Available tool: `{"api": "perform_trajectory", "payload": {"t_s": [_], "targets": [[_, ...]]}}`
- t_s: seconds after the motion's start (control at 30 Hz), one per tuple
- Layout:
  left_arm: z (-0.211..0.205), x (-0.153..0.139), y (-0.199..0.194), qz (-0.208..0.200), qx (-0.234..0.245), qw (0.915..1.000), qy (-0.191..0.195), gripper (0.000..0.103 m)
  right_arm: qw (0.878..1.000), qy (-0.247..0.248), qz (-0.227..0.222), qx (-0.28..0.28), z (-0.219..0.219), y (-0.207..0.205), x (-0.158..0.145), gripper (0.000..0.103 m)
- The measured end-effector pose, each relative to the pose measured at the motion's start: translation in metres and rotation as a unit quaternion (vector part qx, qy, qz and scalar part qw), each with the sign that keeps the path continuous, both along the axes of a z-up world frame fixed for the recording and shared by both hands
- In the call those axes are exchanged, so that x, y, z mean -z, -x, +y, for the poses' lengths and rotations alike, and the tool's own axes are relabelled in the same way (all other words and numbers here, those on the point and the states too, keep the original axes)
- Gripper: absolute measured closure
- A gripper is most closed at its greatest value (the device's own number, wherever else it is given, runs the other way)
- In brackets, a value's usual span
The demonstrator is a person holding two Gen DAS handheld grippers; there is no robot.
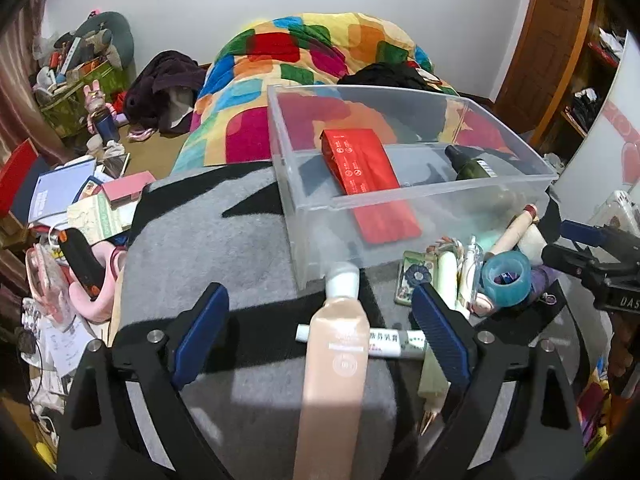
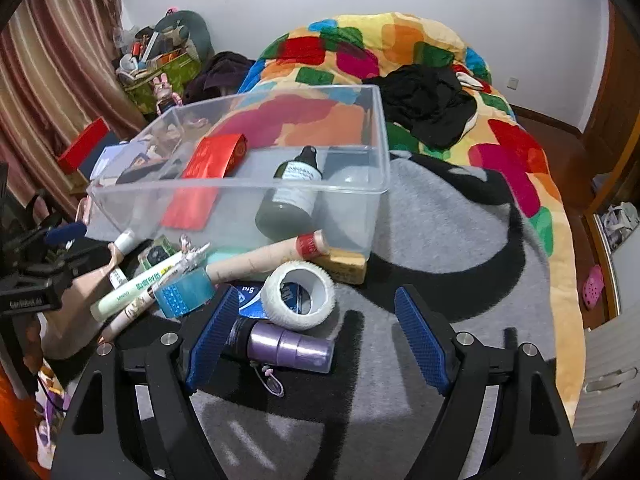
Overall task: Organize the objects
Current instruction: 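Grasp the beige cosmetic tube with the left tool while the right tool grasps the white tape roll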
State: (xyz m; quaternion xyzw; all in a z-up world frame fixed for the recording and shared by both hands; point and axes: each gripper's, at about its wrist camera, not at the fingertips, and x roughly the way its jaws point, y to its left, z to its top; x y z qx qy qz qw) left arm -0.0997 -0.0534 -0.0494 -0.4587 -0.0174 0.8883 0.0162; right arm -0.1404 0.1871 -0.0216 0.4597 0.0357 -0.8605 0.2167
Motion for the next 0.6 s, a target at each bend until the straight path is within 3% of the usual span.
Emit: {"api": "perform_trajectory", "payload": {"t_s": [0.23, 0.33, 0.4, 0.6], "targets": [[0.008, 0.019, 0.011, -0.041, 0.022, 0.9989, 0.003, 0.043, 1.000, 0.006, -0.016, 0.000, -0.002, 0.004, 0.010, 0.041], [0.006, 0.021, 0.011, -0.044, 0.022, 0.9988, 0.000, 0.060, 0.999, 0.020, -0.028, -0.001, 0.000, 0.006, 0.015, 0.052], [0.006, 0.018, 0.008, -0.037, 0.024, 0.9990, -0.004, 0.071, 0.999, 0.024, -0.031, -0.003, 0.002, 0.006, 0.015, 0.066], [0.004, 0.014, -0.001, -0.026, 0.022, 0.9994, -0.011, 0.072, 1.000, 0.016, -0.012, -0.003, 0.003, -0.004, 0.010, 0.066]]}}
